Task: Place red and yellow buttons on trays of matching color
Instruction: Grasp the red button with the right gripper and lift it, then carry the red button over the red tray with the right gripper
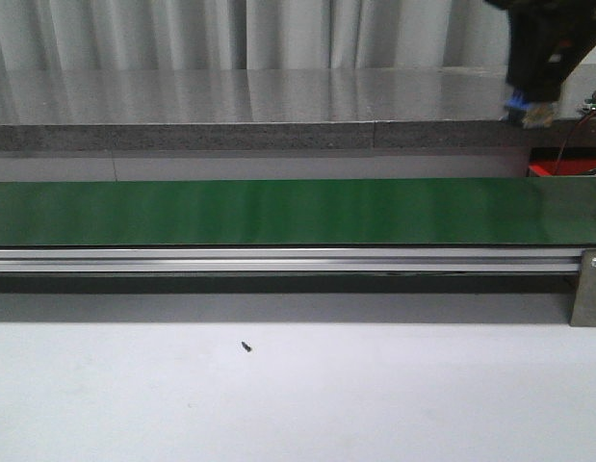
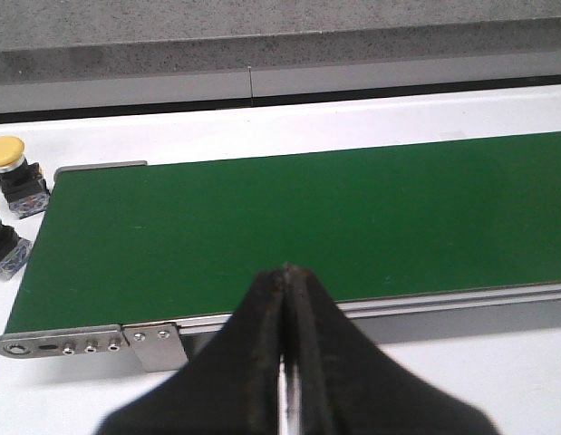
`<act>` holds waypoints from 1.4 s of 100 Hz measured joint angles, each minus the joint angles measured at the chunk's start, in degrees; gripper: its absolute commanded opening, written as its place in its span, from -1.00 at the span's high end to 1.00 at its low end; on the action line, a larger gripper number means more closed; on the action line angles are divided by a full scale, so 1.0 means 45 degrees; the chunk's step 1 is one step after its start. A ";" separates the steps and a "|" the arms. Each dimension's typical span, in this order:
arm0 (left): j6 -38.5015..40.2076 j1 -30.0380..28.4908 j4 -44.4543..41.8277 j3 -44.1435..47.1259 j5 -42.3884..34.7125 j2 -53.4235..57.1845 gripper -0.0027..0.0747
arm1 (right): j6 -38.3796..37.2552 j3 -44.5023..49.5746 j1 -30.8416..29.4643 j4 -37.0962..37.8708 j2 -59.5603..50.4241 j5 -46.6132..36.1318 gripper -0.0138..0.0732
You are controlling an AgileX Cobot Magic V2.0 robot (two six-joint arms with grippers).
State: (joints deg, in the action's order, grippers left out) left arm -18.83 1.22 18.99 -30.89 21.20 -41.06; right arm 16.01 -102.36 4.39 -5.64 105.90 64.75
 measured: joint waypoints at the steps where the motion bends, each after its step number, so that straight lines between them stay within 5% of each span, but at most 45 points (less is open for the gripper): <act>1: 0.0000 0.0000 0.0000 0.0000 0.0000 0.0000 0.98 | 0.0000 -0.0075 -0.0077 0.0000 0.0000 0.0031 0.21; 50: 0.0000 0.0000 0.0000 0.0000 0.0000 0.0000 0.98 | 0.0000 -0.3523 -0.4245 0.0074 0.2851 0.0076 0.21; 140: 0.0000 0.0000 0.0000 0.0000 0.0000 0.0000 0.98 | -0.0006 -0.4303 -0.5141 0.0074 0.6387 -0.1434 0.21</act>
State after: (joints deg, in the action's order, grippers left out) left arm -18.83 1.22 18.99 -30.89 21.20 -41.06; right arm 15.99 -121.72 -18.75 -5.30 134.65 58.29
